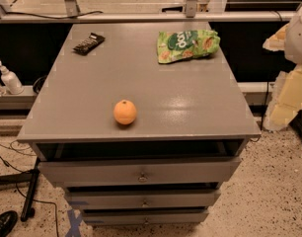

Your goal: Move orange near rxbar chocolate

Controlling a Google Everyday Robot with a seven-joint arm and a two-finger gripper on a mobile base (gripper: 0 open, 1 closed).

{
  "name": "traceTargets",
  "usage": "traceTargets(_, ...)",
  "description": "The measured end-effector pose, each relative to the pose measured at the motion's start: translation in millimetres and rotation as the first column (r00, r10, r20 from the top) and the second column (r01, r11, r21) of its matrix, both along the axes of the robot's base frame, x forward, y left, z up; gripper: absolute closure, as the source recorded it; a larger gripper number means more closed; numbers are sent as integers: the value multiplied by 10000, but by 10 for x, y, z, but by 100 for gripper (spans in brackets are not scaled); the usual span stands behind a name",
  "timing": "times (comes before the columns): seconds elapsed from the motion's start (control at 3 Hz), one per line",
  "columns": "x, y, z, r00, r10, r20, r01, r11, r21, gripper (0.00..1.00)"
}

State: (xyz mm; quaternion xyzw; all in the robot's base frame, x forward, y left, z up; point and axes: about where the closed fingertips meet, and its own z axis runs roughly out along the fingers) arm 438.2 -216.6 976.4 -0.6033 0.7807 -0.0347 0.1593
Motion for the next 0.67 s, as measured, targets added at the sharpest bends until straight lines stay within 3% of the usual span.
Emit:
traceTargets(0.33,0,0,0,10000,0,2,0,10000,0,0)
traceTargets(0.67,51,106,-149,9994,335,31,-336,9959,842,0)
